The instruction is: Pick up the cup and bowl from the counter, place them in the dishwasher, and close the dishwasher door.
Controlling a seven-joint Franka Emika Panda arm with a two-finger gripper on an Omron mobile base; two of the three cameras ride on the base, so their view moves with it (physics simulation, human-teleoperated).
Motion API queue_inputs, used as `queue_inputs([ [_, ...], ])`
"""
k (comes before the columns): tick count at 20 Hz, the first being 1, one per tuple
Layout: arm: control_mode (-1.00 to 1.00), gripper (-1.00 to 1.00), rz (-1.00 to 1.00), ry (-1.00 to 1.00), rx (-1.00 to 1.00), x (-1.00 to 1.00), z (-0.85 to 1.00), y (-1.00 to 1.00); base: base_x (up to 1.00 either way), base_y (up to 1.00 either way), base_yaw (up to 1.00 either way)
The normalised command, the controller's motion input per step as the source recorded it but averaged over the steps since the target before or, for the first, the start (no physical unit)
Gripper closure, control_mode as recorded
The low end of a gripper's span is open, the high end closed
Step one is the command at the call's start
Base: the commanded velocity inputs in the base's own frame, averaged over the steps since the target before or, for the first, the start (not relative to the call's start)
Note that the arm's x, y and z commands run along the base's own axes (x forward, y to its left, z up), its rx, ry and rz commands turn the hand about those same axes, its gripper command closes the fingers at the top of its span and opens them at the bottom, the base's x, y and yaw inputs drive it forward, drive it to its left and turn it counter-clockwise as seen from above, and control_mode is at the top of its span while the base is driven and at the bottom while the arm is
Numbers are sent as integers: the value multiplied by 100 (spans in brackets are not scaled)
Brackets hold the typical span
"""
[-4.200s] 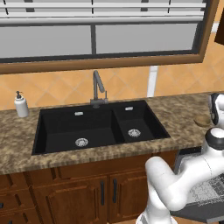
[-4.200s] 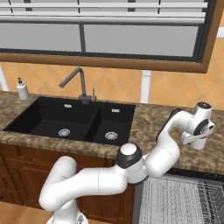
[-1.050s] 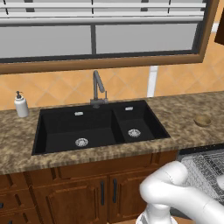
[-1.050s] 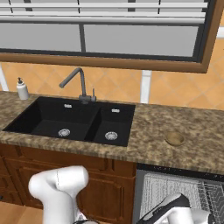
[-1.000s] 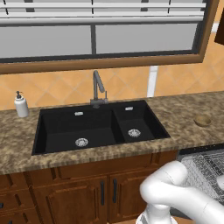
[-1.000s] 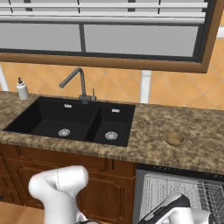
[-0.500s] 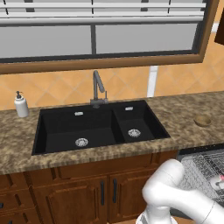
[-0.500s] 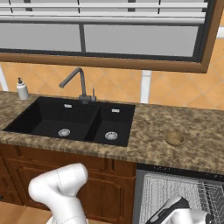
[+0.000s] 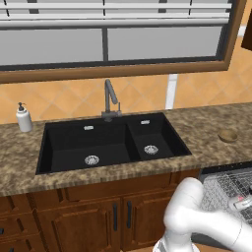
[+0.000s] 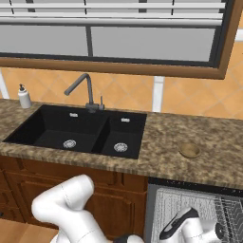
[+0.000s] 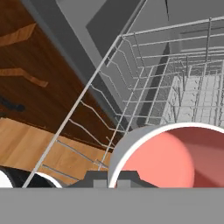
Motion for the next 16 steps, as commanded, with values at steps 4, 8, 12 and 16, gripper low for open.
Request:
queue_inputs([
  [4, -100, 100, 0, 0, 1, 24, -50, -11, 0, 0, 0],
  [8, -100, 100, 11, 0, 11, -3, -21, -20, 0, 0, 0],
  [12, -100, 100, 9, 0, 2, -10, -72, -13, 0, 0, 0],
  [16, -100, -100, 0, 0, 0, -4, -68, 1, 0, 0, 0],
])
